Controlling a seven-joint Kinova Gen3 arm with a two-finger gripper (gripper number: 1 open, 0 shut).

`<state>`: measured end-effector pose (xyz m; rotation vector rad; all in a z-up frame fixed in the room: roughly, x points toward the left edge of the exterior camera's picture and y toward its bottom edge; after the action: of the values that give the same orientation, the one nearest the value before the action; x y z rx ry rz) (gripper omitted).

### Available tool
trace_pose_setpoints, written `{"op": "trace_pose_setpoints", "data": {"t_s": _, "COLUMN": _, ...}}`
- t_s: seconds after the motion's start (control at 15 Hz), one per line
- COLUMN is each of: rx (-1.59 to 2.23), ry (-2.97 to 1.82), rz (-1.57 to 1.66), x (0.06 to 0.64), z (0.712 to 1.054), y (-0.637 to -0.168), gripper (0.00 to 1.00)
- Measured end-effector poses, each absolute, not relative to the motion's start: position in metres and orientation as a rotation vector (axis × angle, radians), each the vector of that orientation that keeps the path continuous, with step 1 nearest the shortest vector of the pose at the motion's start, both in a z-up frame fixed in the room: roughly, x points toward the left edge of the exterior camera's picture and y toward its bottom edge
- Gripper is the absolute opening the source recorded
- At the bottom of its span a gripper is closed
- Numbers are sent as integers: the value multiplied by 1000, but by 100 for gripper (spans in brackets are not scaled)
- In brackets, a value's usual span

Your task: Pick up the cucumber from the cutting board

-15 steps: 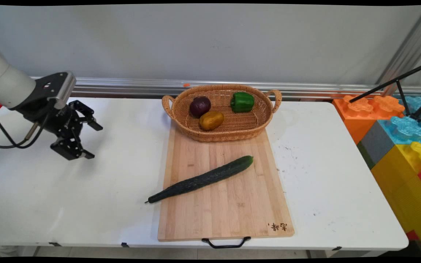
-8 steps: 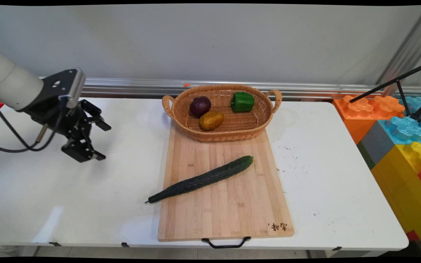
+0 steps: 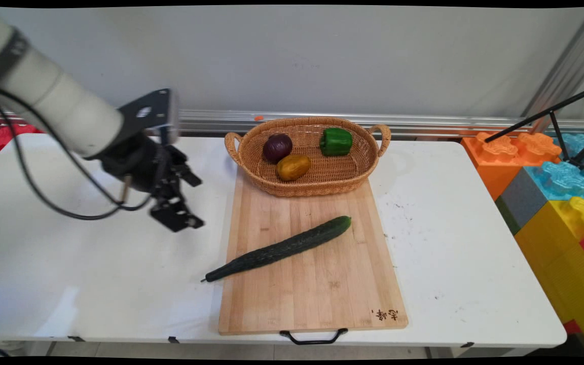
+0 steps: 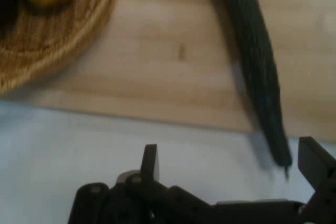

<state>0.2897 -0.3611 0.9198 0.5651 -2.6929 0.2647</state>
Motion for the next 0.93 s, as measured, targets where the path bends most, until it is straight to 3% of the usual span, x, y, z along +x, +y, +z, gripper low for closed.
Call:
{"op": "trace_pose_setpoints", "data": {"t_s": 0.33, "rx": 666, "ry": -2654, "rz": 245, "x": 230, "z": 908, "y": -374, "gripper": 100}}
{"op": "trace_pose_setpoints", "data": {"t_s": 0.93, "rx": 739, "ry": -2625, "rz": 243, "x": 156, "z": 838, "y": -402, "gripper": 100}}
